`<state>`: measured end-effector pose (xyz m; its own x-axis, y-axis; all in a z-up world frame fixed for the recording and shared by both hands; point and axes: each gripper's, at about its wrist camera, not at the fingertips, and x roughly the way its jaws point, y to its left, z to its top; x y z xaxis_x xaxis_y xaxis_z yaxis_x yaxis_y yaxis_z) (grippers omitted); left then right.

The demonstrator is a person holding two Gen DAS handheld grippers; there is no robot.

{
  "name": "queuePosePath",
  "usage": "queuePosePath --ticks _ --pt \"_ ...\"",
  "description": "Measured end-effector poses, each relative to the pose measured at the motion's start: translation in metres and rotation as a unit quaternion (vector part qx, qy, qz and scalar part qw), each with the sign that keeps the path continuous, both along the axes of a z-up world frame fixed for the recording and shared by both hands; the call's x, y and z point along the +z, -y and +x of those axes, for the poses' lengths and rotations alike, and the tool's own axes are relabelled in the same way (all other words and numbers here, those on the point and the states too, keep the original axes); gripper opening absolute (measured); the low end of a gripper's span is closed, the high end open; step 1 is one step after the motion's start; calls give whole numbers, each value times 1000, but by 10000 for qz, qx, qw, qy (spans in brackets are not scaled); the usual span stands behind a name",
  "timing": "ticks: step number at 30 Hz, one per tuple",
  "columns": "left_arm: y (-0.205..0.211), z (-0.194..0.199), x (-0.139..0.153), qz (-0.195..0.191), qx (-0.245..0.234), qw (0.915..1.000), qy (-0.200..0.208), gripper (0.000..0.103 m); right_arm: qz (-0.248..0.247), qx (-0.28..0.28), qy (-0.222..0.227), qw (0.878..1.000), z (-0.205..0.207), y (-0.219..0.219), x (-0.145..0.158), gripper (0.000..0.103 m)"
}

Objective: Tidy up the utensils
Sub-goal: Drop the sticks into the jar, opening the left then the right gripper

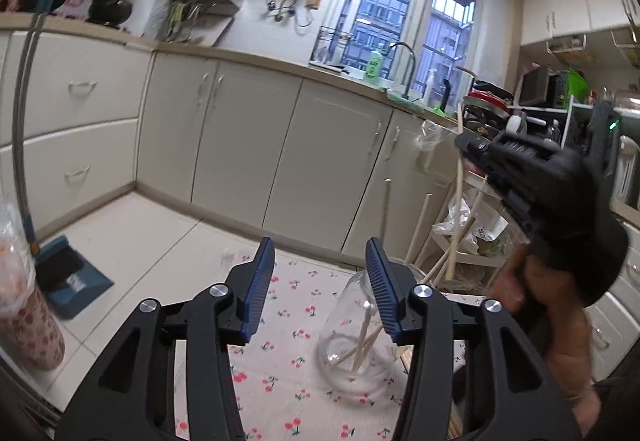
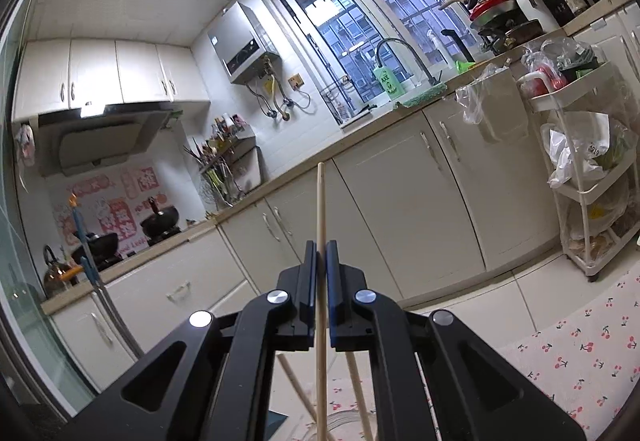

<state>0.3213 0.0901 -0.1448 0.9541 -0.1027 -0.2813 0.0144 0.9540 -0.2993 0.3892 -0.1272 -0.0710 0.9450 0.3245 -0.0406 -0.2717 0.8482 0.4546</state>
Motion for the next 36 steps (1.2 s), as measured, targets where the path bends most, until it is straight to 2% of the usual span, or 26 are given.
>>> queuePosePath --ticks 8,16,20,21,22,23,25,28,30,32,36 --pt "-6 -6 -7 -130 36 9998 -175 51 -650 -120 -26 9978 -1 -23 -25 6" --pt "-9 -2 -2 -157 60 9997 -186 53 -1238 -90 184 9921 -24 -34 -28 6" --pt "-9 -2 -1 -153 57 9997 -194 56 -1385 30 144 9903 -38 -32 -29 8" --pt "-8 -2 -1 -155 62 9997 -197 57 -1395 55 92 9902 -42 -30 -30 13" --pt "-8 -2 -1 -153 61 9996 -210 57 -1406 100 25 9900 -46 -28 -30 25" --pt "-8 -2 0 -153 56 9996 -224 58 -1410 125 -17 9899 -49 -26 -31 30" --pt "-6 -5 2 -119 59 9996 -267 60 -1362 166 -155 9904 -59 -16 -29 33" --pt "-2 -10 5 -6 -15 9991 -416 65 -1336 110 -486 9898 -83 13 -23 37" --pt "3 -14 4 76 -168 9981 -594 66 -1420 58 -952 9853 -99 41 -28 37" --pt "10 -18 1 156 -345 9962 -788 67 -1591 60 -1569 9747 -111 64 -44 37" --pt "33 -26 -13 344 -744 9879 -1315 68 -1845 305 -2750 9431 -125 95 -94 36"
